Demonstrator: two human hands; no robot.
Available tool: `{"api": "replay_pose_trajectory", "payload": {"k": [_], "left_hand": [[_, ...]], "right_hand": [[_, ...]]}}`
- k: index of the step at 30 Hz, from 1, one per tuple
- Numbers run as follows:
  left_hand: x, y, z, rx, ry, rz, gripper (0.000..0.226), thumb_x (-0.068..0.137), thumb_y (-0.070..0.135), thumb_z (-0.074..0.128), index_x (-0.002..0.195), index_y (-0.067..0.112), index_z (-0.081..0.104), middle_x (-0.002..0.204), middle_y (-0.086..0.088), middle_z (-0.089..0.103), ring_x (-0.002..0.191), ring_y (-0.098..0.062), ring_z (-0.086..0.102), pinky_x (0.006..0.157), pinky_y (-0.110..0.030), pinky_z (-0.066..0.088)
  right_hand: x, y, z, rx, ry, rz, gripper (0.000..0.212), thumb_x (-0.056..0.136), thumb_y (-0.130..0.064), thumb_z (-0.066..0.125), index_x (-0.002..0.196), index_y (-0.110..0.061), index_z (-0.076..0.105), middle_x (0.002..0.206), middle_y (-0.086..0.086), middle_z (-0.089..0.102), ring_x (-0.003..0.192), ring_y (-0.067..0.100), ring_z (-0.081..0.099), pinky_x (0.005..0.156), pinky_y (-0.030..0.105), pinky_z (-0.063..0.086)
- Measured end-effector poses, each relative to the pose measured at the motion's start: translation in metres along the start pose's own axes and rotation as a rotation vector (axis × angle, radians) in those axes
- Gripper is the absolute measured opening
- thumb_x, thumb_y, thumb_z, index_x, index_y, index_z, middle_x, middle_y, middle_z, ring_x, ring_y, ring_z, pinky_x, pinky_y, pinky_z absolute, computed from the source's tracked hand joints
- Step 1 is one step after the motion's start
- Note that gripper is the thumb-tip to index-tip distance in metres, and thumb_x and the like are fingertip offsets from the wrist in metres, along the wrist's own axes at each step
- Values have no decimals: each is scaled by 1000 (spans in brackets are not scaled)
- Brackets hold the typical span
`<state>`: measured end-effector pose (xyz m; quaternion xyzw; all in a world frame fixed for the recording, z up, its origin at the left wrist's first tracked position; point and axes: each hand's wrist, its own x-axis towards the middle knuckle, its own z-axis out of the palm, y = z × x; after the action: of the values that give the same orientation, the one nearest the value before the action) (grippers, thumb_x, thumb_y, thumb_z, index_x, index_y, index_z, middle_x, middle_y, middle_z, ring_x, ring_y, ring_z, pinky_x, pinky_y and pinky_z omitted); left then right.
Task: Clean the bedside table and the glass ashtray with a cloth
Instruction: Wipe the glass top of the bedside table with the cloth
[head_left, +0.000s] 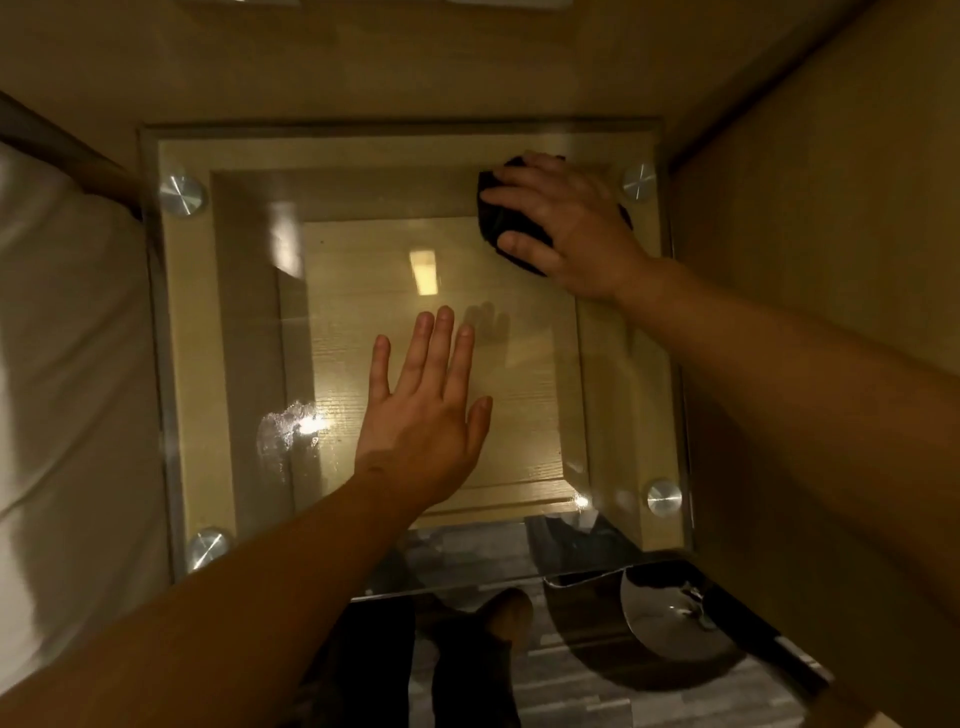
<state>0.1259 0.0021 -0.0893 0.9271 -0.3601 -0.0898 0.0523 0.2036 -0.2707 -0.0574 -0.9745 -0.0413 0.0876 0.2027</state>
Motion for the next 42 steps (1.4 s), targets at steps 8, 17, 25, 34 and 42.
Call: {"api": "replay_pose_trajectory", "payload": {"k": [8, 17, 25, 34, 42], "left_hand": [[-1, 2, -2, 4, -23, -13, 71, 108, 53, 20, 165, 13, 5, 175, -11, 3, 162, -26, -2, 127, -59, -1], [-1, 3, -3, 34, 5, -32, 71, 107, 56, 15, 165, 15, 4, 175, -11, 5, 162, -25, 1, 127, -60, 5], [-1, 4, -6, 33, 11, -28, 71, 107, 56, 15, 164, 15, 6, 175, -12, 5, 162, -27, 2, 127, -59, 4], [-2, 3, -8, 35, 9, -33, 71, 107, 58, 11, 165, 17, 4, 175, -10, 3, 162, -25, 0, 127, -57, 0], [-3, 9, -16, 47, -50, -56, 73, 106, 58, 7, 165, 16, 1, 175, -9, -4, 161, -23, -7, 127, -54, -7]], "right_hand": [[-86, -18, 25, -28, -15, -96, 54, 100, -56, 49, 147, -30, 52, 157, -3, 47, 151, 24, 33, 111, 44, 29], [-183, -44, 53, 3, -65, -115, 63, 95, -65, 52, 149, -33, 49, 160, -5, 43, 153, 24, 29, 116, 48, 26], [-249, -74, 73, 48, -76, -133, 56, 96, -56, 54, 147, -32, 53, 158, -8, 46, 153, 20, 30, 116, 40, 22], [-290, -98, 93, 142, -16, -127, 43, 95, -41, 58, 134, -27, 65, 144, -6, 61, 142, 21, 47, 103, 39, 34], [-299, -116, 61, 315, -204, -76, 38, 94, -28, 71, 132, -27, 67, 130, -6, 64, 126, 19, 54, 99, 44, 43]]}}
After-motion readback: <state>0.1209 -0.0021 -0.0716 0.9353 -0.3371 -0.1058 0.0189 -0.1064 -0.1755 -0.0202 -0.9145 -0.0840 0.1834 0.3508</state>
